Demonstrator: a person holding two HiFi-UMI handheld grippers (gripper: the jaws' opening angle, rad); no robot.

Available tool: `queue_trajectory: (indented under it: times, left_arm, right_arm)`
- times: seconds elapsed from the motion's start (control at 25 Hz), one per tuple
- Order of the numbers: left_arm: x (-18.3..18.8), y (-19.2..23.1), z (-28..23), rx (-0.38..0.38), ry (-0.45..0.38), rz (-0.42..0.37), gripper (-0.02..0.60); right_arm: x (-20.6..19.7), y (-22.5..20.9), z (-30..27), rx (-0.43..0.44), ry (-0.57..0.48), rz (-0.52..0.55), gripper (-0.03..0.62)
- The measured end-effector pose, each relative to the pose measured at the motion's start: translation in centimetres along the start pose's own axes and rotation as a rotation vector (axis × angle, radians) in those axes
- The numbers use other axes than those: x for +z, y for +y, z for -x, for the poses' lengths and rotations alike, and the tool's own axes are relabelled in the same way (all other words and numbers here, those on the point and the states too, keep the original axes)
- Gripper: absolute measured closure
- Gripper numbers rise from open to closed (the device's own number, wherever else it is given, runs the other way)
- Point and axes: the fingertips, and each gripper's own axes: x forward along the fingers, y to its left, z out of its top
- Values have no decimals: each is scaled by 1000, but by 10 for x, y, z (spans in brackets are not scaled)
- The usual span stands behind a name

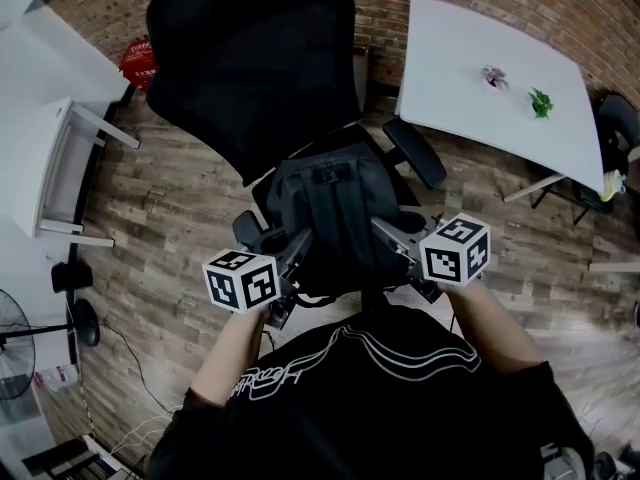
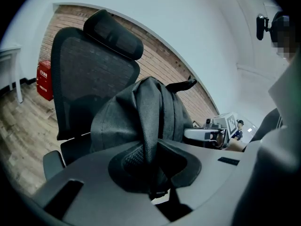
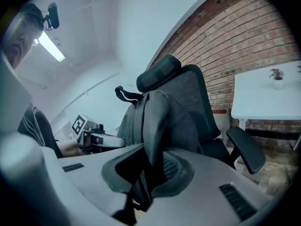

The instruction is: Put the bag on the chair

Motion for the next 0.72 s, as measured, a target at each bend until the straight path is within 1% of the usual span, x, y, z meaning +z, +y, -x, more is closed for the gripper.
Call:
queue_trajectory:
  times: [0.28,0.48,0.72]
  left_arm:
    - [23,30,-13,82,-51,16,515]
    - [33,54,-20,118,-66,28,517]
    - [47,84,-39,154,-77,37,517]
  right_arm:
    - [24,-26,-38,56,73,55,557]
    - [34,-45,-67,99,119,45,557]
    - [45,-72,-100,109,161,65,557]
